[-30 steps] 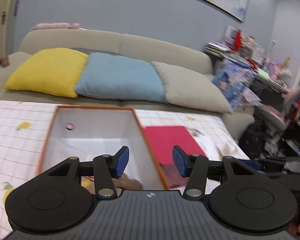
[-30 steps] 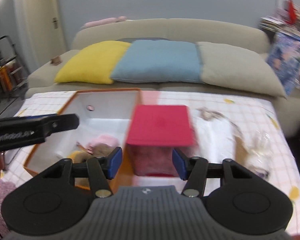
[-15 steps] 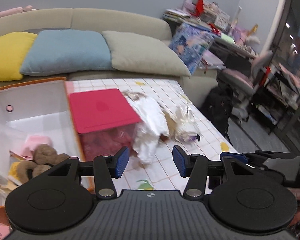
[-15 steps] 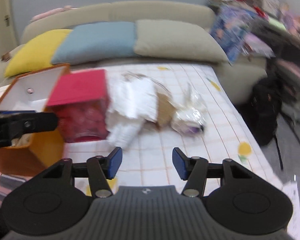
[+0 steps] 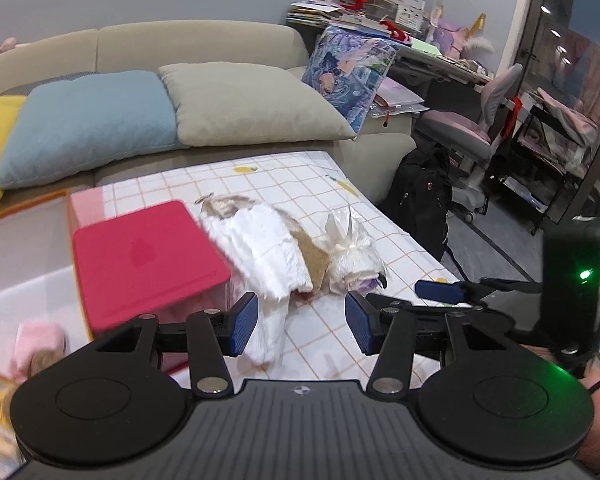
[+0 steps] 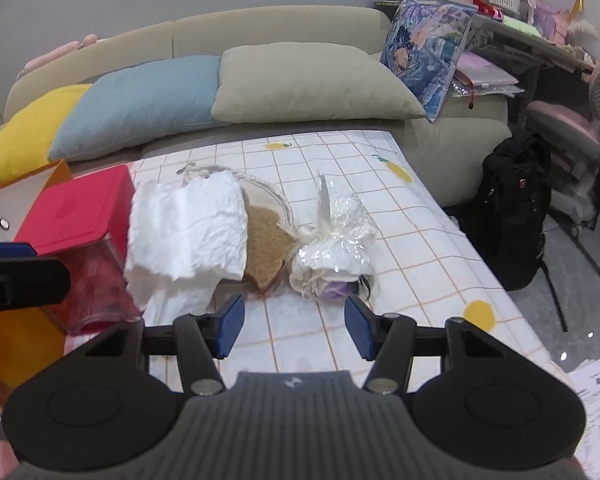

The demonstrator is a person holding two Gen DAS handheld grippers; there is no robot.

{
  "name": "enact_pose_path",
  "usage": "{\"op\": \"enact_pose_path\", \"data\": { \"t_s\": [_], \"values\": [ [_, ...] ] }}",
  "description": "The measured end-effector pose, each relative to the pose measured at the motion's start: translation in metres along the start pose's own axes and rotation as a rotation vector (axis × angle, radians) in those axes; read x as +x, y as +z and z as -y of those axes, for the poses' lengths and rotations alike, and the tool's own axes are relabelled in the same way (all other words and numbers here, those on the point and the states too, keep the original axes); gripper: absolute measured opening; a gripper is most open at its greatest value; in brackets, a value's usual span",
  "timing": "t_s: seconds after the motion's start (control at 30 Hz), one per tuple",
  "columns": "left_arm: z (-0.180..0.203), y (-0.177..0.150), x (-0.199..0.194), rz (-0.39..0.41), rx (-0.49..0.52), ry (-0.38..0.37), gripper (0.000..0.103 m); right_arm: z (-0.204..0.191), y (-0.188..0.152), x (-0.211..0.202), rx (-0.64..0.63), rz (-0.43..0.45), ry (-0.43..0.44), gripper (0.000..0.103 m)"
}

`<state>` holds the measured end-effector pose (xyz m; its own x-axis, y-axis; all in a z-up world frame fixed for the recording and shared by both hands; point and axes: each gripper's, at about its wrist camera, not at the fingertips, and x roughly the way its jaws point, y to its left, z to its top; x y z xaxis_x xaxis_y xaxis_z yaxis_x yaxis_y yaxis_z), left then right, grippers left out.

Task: Organize soft objects
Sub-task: 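Move both tools away from the box back over the table, then approach the white plastic bag bundle with the right tool while the left tool approaches the crumpled white paper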

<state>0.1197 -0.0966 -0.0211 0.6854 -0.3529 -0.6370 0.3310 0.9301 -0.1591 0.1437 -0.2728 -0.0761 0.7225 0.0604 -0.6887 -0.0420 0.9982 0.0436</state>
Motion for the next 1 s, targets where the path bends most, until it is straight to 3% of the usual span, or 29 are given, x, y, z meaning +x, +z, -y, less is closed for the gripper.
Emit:
{"op": "enact_pose_path", "data": {
  "t_s": [0.17,0.33,0.57,0.7,0.87,1.0],
  "values": [
    [0.007,0.014,0.021,-0.024,0.068,-0.012,0.060,0.011,0.003,0.025,0.053,-0.034,0.020,0.055],
    [0.023,0.019,0.054,-0.090,0.277,0.029,0.066,0.016,0.005,0.041,0.066,-0.038,0.037,0.055],
    [0.051,-0.008,0.106,-0.178,0.603,0.183,0.069,0.031,0.008,0.056,0.123,-0.049,0.029,0.055],
    [0.062,-0.022,0.127,-0.207,0.680,0.219,0.070,0.038,0.009,0.061,0.156,-0.056,0.043,0.055],
    [0.071,-0.044,0.155,-0.224,0.842,0.412,0.070,0.043,0.009,0.065,0.191,-0.066,0.058,0.055],
    [0.074,-0.060,0.167,-0.249,0.922,0.478,0.074,0.044,0.011,0.069,0.191,-0.064,0.061,0.056]
  ]
}}
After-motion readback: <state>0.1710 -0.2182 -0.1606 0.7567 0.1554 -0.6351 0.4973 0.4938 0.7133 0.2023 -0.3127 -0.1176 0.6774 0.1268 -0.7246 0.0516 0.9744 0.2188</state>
